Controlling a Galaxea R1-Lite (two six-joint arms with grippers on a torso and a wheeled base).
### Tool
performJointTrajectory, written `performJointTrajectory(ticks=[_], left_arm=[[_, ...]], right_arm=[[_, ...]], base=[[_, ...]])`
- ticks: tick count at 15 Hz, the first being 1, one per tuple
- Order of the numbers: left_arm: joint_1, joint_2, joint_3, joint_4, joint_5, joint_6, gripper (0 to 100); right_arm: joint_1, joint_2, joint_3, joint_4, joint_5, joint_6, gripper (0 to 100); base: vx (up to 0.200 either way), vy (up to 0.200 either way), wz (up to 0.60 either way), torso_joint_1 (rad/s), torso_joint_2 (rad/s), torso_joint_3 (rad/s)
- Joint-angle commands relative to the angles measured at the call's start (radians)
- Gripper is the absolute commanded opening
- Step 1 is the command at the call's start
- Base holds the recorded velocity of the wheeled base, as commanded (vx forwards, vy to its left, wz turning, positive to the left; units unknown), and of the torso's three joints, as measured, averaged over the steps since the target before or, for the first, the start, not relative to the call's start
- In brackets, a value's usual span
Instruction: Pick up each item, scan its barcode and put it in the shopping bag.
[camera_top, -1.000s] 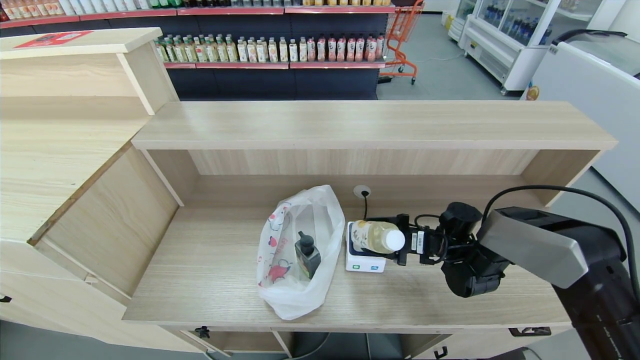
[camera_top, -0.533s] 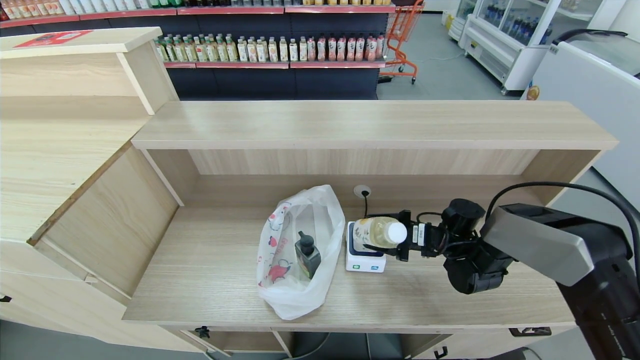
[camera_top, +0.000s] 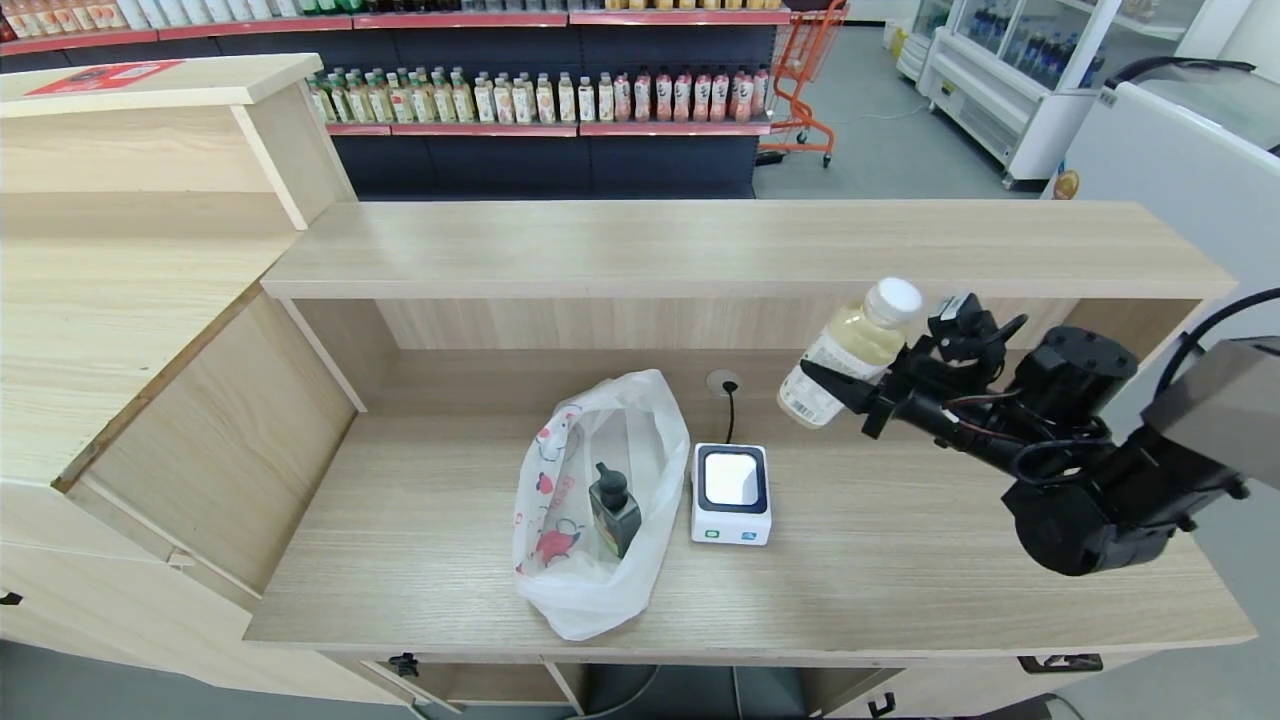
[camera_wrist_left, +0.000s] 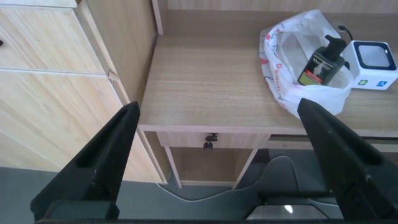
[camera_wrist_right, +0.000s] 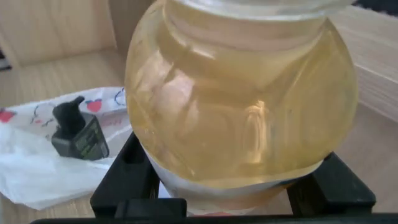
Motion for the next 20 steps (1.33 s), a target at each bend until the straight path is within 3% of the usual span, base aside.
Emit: performJointTrajectory(ticks=[1,4,8,14,20], left_arm=[[0.000,0.001,0.000,0.000,0.000,0.000,100],[0.000,0.000,0.000,0.000,0.000,0.000,100],[0.000,0.001,0.000,0.000,0.000,0.001,100],[0.000,0.001,0.000,0.000,0.000,0.001,100],[0.000,0.001,0.000,0.000,0.000,0.000,100]], right_arm=[[0.018,-0.187,0.086,0.066,-0.080,0.071,0],[0.009,-0.252,0.083,0.099,-0.079,0.152,0],[0.023,-0.294,0.123,0.253,-0.086,0.166,0],[0.064,-0.235,0.158,0.241,-0.079,0.164,0],[0.171,-0.031,-0.038,0.250,-0.077,0.157,0]], base=[[0.000,0.000,0.00,0.000,0.00,0.000],[0.000,0.000,0.00,0.000,0.00,0.000],[0.000,0.000,0.00,0.000,0.00,0.000],[0.000,0.000,0.00,0.000,0.00,0.000],[0.000,0.000,0.00,0.000,0.00,0.000]])
